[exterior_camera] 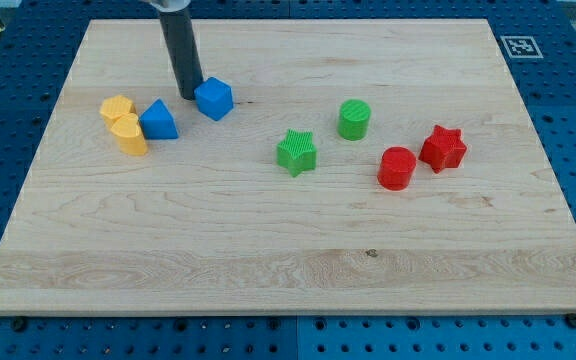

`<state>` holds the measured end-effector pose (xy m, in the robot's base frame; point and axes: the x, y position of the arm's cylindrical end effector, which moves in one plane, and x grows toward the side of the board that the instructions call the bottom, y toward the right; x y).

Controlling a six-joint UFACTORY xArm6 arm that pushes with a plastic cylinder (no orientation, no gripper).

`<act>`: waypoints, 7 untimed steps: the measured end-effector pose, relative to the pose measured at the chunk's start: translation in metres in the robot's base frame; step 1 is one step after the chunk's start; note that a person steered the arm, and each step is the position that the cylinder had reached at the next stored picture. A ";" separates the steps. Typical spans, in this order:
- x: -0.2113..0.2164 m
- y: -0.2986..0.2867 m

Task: Push the blue cube towards the center

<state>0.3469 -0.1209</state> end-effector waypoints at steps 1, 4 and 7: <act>0.007 0.016; 0.027 0.025; 0.039 0.026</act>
<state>0.3858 -0.0952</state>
